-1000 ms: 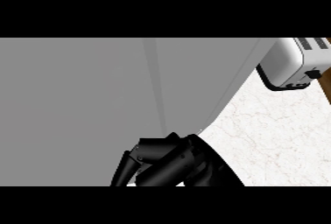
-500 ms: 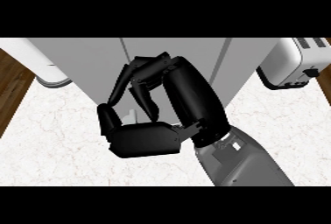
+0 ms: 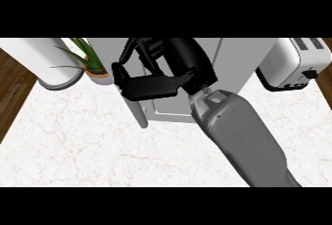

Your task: Pick up the bottled water, place it into the cabinet and close the cabinet

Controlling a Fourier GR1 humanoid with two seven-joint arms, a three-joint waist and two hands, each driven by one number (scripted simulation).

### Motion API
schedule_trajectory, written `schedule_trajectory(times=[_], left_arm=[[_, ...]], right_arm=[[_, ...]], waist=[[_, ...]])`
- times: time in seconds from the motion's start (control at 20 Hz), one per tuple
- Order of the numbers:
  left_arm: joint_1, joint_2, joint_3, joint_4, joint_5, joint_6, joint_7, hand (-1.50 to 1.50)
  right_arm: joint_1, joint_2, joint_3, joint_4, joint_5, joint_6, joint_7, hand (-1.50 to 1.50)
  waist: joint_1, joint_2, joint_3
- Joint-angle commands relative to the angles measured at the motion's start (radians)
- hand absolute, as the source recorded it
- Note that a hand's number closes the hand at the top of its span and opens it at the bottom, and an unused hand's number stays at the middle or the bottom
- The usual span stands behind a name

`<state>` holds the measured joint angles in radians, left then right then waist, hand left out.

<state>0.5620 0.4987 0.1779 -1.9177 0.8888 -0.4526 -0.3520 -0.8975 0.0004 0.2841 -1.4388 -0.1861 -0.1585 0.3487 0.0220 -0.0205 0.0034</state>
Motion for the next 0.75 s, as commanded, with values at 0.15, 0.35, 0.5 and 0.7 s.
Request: schedule_trajectory(times=[0.15,0.35,0.5,0.7], left_arm=[[-0.032,-0.007,-0.004,0.015,-0.005,-0.01,0.017,1.5],[-0.056,0.008,0.006,-0.006,0.015,-0.001,0.032,1.5],[-0.046,0.001,-0.02,-0.033,0.011,-0.01,0.043,1.5],[-0.072,0.013,-0.002,-0.007,0.026,-0.001,0.056,1.5]], right_arm=[[-0.034,-0.035,-0.082,0.25,0.015,0.022,-0.096,1.5],[-0.072,-0.056,-0.095,0.308,0.022,0.011,-0.124,1.5],[-0.069,-0.035,-0.079,0.338,0.028,-0.015,-0.134,1.5],[-0.051,-0.053,-0.075,0.332,0.013,0.005,-0.149,1.5]], waist=[[0.009,0.034,-0.004],[0.024,0.042,-0.004],[0.036,0.041,-0.004],[0.016,0.04,-0.004]])
